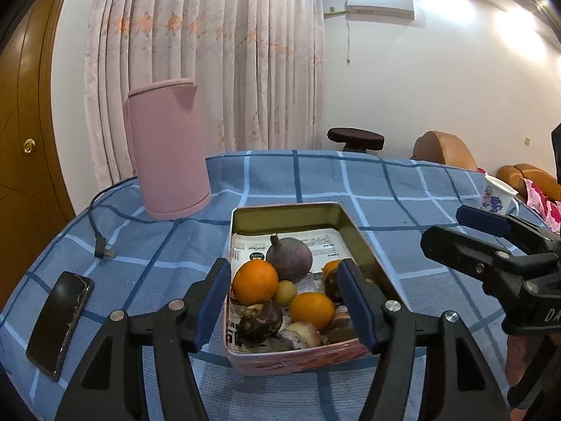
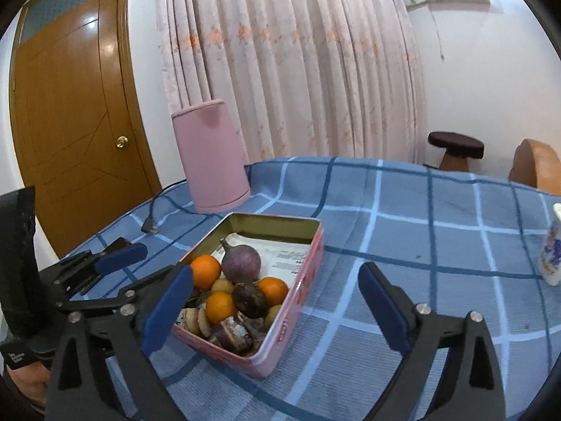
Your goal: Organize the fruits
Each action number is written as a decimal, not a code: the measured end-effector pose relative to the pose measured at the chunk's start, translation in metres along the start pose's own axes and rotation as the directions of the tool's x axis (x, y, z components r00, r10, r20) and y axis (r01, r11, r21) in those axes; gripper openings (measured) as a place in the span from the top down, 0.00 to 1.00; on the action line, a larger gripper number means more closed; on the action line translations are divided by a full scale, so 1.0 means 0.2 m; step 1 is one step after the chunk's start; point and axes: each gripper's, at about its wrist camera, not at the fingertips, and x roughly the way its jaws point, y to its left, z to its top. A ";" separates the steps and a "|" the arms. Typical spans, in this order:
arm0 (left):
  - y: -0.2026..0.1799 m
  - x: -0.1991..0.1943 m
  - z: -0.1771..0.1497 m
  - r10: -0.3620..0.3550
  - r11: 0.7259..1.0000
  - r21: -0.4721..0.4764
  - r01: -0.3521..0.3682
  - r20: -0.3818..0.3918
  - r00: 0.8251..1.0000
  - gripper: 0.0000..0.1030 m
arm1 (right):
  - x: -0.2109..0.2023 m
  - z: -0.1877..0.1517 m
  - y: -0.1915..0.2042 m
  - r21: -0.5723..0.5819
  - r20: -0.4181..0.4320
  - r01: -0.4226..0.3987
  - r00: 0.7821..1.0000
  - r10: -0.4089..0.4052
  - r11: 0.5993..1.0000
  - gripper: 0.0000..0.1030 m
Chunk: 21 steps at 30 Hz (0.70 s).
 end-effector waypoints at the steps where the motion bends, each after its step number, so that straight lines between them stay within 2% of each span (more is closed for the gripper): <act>1: 0.00 -0.01 0.00 -0.002 1.000 0.001 0.002 0.005 1.000 0.37 | -0.01 0.00 0.00 -0.003 0.003 0.007 1.000 -0.007 1.000 0.04; 10: -0.07 -0.05 0.01 -0.016 1.000 0.015 0.015 0.015 1.000 0.36 | -0.14 -0.02 -0.04 -0.011 0.046 0.074 0.996 -0.073 0.997 0.00; 11: -0.07 -0.05 0.01 -0.021 1.000 0.014 0.021 0.012 1.000 0.34 | -0.15 -0.02 -0.05 -0.007 0.045 0.079 0.996 -0.078 0.997 0.00; 13: -0.09 -0.05 0.01 -0.027 1.000 0.014 0.027 0.010 1.000 0.30 | -0.16 -0.03 -0.07 -0.002 0.043 0.085 0.995 -0.085 0.996 0.00; 21: -0.13 -0.05 0.01 -0.019 0.999 0.027 0.019 0.008 1.000 0.30 | -0.20 -0.04 -0.10 0.013 0.055 0.094 0.994 -0.094 0.996 0.00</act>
